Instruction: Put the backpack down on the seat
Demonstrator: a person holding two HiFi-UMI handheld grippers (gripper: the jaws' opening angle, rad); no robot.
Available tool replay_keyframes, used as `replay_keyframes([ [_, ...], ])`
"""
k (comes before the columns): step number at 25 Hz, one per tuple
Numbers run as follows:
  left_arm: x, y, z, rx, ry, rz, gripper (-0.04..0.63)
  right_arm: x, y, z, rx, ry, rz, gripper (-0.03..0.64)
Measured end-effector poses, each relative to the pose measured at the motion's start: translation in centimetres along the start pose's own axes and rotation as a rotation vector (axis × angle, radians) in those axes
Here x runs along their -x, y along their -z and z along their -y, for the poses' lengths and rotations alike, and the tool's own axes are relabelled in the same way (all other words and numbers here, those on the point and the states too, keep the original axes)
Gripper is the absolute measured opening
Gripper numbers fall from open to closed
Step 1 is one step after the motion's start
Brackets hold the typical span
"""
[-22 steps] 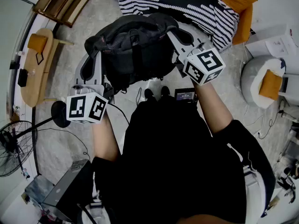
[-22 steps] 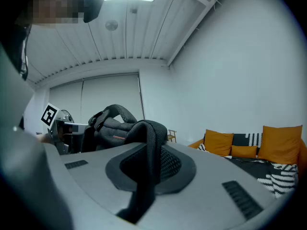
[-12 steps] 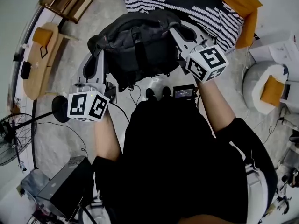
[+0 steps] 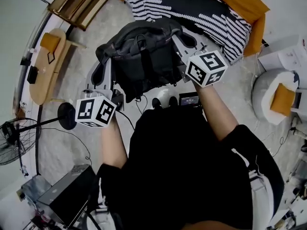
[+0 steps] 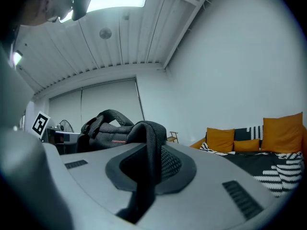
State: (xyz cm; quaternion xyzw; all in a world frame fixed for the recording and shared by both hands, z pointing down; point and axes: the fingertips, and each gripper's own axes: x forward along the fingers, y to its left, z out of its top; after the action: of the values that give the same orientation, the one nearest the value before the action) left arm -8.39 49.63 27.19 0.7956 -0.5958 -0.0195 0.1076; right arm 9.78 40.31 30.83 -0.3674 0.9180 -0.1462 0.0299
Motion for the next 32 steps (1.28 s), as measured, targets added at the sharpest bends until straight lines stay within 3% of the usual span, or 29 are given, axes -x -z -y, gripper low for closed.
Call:
replay_keyframes([
  [12, 0.2, -2.8, 1.8, -0.034, -0.064, 0.046, 0.037, -0.5, -1.8, -0.5, -0.098, -0.065, 0.167, 0.046],
  [18, -4.4, -4.8, 1.7, -0.067, -0.074, 0.047, 0.038, -3.0, -4.2, 3.7, -0.078, -0.034, 0.166, 0.046],
  [32, -8.4, -3.0, -0.2, -0.029, 0.061, 0.064, 0.038, -5.5, -3.6, 6.7, -0.041, 0.019, 0.124, 0.046],
])
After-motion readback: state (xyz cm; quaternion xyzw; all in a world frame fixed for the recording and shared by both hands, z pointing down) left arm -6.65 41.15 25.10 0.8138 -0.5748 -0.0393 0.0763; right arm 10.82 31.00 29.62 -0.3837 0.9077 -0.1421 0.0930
